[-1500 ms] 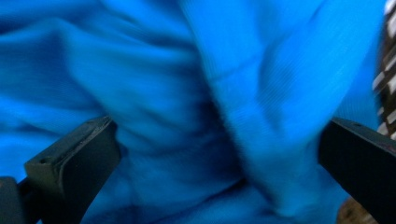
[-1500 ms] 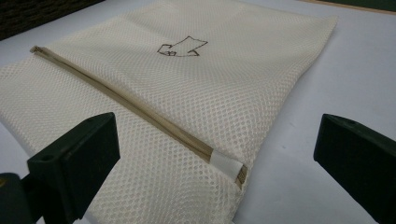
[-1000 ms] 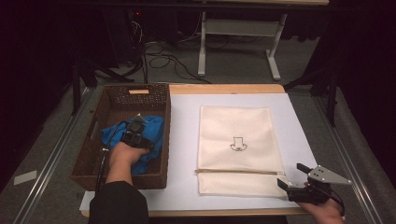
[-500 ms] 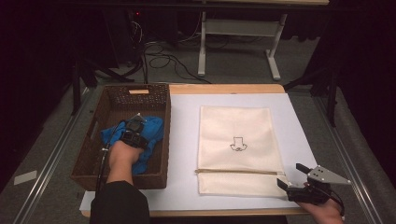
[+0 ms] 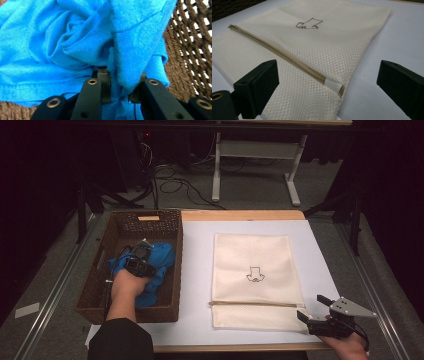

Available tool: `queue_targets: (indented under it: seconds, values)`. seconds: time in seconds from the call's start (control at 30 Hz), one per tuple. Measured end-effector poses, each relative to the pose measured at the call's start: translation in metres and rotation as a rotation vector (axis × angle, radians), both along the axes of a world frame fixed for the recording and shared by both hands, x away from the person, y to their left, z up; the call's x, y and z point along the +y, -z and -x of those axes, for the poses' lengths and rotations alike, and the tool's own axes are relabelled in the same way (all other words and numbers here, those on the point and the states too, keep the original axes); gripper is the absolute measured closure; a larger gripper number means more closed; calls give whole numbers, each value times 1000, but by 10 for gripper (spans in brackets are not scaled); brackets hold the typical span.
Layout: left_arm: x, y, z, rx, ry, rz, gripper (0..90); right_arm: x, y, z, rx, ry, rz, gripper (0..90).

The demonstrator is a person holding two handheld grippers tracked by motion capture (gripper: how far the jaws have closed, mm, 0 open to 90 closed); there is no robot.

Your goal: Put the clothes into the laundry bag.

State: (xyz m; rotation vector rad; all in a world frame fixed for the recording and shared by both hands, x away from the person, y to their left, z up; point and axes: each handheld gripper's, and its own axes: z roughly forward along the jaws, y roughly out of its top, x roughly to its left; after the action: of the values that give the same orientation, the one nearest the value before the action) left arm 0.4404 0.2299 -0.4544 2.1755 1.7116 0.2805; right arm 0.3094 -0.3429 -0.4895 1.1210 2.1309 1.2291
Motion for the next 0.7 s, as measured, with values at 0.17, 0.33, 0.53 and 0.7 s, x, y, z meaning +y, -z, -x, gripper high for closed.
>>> queue_targets:
  seconds: [0.17, 0.33, 0.53, 0.7]
  values:
    - [-3, -15, 11, -83, 20, 0, 760, -1, -1, 0, -12, -2, 0, 47]
    - [-4, -19, 24, -204, 27, 12, 758, 0, -1, 0, -10, -6, 1, 48]
    - [-5, -20, 34, -322, 28, 9, 758, 1, -1, 1, -8, -1, 5, 50]
    - [-6, -20, 38, -369, 29, -1, 756, 0, 0, 1, -20, -4, 16, 58]
